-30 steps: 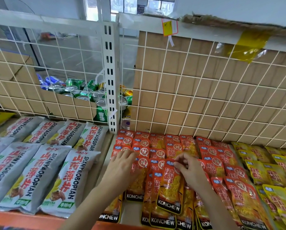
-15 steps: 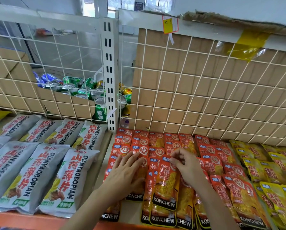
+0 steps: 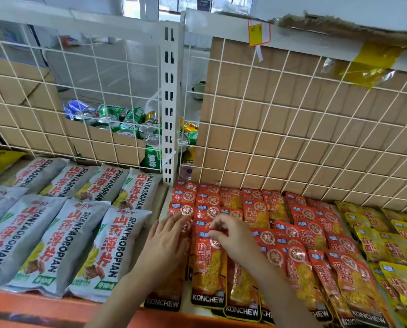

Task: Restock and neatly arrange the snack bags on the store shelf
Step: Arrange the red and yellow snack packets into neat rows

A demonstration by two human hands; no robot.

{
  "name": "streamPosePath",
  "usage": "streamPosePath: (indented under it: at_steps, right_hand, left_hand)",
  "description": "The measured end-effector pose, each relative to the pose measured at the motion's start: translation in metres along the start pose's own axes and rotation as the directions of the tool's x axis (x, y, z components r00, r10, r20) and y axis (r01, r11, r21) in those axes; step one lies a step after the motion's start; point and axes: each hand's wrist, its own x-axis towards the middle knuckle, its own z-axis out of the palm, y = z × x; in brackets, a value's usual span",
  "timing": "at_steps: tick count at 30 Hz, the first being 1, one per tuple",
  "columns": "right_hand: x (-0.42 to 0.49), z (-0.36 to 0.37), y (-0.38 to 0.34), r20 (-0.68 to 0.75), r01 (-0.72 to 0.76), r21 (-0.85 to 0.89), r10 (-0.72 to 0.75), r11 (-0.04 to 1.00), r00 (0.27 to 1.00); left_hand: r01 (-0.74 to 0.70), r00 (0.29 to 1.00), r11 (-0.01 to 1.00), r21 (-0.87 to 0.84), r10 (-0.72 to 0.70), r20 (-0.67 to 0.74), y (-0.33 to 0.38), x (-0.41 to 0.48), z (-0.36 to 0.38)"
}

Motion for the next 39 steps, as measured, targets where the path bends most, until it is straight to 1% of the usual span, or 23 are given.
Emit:
streamPosePath:
  at_steps: [3, 10, 15, 22, 28, 31, 34, 37, 39]
  right_hand:
    - [-0.001, 0.008, -0.004, 0.001, 0.012, -0.115, -0.012, 0.993, 1.000]
    - [-0.006, 0.023, -0.002, -0.067, 0.035, -0.283, -0.057, 0.958, 0.996]
    - [-0.010, 0.029, 0.000, -0.123, 0.025, -0.315, -0.067, 0.949, 0.990]
    - [-0.013, 0.038, 0.005, -0.226, 0.016, -0.384, -0.111, 0.923, 0.968]
    - [-0.018, 0.046, 0.008, -0.315, 0.010, -0.474, -0.180, 0.880, 0.932]
    - [-0.019, 0.041, 0.010, -0.381, -0.026, -0.449, -0.165, 0.893, 0.910]
    - [-0.021, 0.026, 0.016, -0.414, -0.081, -0.386, -0.095, 0.919, 0.905]
    - [-0.028, 0.013, 0.025, -0.375, -0.113, -0.405, -0.052, 0.907, 0.926]
    - [-0.034, 0.008, 0.029, -0.307, -0.107, -0.430, -0.033, 0.896, 0.951]
  left_hand:
    - [-0.008, 1.000, 1.000, -0.028, 0.008, 0.003, -0.003, -0.002, 0.006]
    - [0.013, 1.000, 0.997, -0.082, -0.012, 0.005, -0.001, -0.006, 0.010]
    - [-0.014, 1.000, 0.993, -0.117, 0.012, -0.021, -0.002, -0.005, 0.016]
    - [-0.012, 1.000, 0.996, -0.084, 0.011, -0.011, 0.000, -0.006, 0.015]
    - [-0.002, 1.000, 0.999, -0.054, 0.002, 0.004, 0.003, -0.008, 0.014]
    - [-0.001, 1.000, 1.000, -0.021, 0.001, 0.000, 0.005, -0.009, 0.009]
    - [-0.033, 0.999, 0.999, 0.033, 0.034, -0.009, 0.010, -0.011, 0.005]
    - [-0.077, 0.997, 0.996, 0.037, 0.078, -0.001, 0.021, -0.012, 0.003]
    - [-0.129, 0.992, 0.986, 0.110, 0.126, 0.031, 0.029, -0.013, 0.004]
